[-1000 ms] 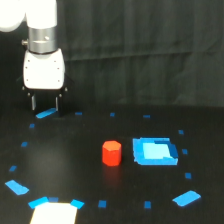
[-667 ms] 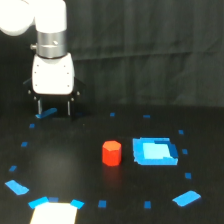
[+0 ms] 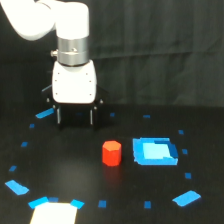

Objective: Pick up the red object from the table

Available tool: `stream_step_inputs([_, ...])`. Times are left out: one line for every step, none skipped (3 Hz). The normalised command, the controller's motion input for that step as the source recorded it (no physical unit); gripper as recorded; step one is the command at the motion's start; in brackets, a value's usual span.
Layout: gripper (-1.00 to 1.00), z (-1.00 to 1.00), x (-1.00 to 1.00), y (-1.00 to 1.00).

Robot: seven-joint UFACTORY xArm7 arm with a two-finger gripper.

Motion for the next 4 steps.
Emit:
stream_step_inputs([1.00,-0.17,1.00,-1.00])
stream_step_inputs([0.98,-0.15,0.77,-0.84])
stream_step_inputs([1.00,-0.03,0.40,-0.79])
stream_step_inputs([1.00,0.02,0.02,-0.75])
